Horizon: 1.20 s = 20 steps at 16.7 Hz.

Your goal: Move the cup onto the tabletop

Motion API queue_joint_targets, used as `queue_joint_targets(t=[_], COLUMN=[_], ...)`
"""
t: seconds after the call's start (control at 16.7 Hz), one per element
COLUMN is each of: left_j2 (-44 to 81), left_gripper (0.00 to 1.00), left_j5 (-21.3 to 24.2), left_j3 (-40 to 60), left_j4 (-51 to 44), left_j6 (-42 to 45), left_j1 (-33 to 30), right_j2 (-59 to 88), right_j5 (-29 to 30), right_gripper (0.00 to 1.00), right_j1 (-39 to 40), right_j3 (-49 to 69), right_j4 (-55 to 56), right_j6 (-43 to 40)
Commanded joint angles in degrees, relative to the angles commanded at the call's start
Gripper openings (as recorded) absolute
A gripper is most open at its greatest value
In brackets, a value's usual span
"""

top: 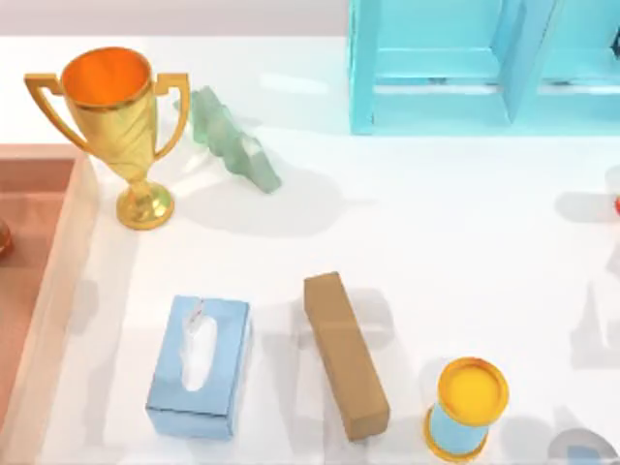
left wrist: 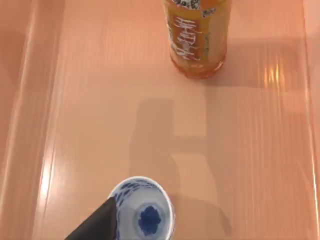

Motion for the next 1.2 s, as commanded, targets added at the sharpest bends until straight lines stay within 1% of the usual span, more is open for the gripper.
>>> queue_joint_targets(t=[0.3, 0.54, 0.66, 0.9, 1.08, 1.2], left_j2=[25.1, 37.8, 40.5, 40.9, 40.9, 41.8], left_gripper=[1.0, 1.0, 1.0, 1.0, 1.0, 1.0], left_j5=[0.0, 0.0, 0.0, 0.0, 0.0, 0.0], left_j3=[19.5, 29.5, 31.7, 32.0, 31.2, 28.9], left_j4=[-19.3, -29.3, -31.5, -31.8, -30.8, -27.9], left_j6=[4.4, 6.7, 7.3, 7.4, 7.3, 7.3], left_j1=[4.1, 6.3, 6.8, 6.9, 6.6, 6.7], right_j2=[0.0, 0.0, 0.0, 0.0, 0.0, 0.0], right_j5=[0.0, 0.0, 0.0, 0.0, 0.0, 0.0], right_gripper=[1.0, 1.0, 1.0, 1.0, 1.0, 1.0], right_j1=[0.0, 0.0, 0.0, 0.0, 0.0, 0.0], right_j3=[0.0, 0.0, 0.0, 0.0, 0.0, 0.0], right_j4=[0.0, 0.0, 0.0, 0.0, 0.0, 0.0], right_j6=[0.0, 0.0, 0.0, 0.0, 0.0, 0.0])
